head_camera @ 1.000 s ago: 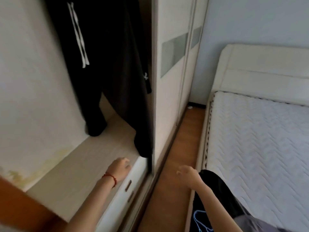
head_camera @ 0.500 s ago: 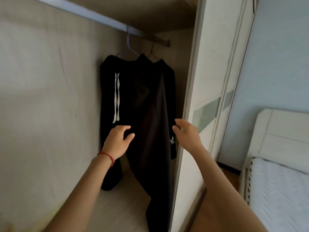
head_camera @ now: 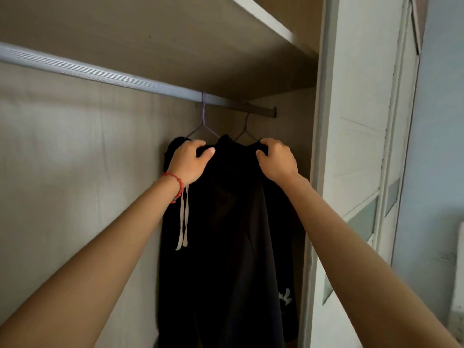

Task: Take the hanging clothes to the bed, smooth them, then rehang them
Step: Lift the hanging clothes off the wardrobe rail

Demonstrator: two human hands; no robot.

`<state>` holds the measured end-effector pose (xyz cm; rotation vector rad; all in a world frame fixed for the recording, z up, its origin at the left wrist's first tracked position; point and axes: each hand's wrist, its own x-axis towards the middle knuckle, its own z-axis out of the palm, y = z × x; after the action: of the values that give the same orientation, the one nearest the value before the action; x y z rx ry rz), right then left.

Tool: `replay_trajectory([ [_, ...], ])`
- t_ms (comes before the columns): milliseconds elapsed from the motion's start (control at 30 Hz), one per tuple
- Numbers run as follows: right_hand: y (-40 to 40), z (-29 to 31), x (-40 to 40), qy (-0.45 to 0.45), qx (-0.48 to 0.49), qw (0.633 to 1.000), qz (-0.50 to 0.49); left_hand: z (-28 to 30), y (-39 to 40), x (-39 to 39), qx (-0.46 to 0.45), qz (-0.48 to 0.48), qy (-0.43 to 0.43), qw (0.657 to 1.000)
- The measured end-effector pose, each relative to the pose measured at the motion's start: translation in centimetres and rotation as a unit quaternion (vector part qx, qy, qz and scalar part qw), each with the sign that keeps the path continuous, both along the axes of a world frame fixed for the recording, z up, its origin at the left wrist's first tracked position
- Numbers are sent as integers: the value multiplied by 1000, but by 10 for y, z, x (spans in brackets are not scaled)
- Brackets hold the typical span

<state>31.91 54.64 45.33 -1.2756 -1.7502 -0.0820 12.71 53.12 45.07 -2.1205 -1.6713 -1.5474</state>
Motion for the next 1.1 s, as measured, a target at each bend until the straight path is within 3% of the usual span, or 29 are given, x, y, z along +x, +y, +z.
replay_trajectory([
  [267,66,33,-9,23,-106,993,-40,61,67,29,-49,19,-143,988],
  [567,107,33,-8,-31,-117,990,-68,58,110,40,-119,1,-221,968],
  [1100,140,35,3,35,-172,983,45,49,129,51,-47,-2,-336,941],
])
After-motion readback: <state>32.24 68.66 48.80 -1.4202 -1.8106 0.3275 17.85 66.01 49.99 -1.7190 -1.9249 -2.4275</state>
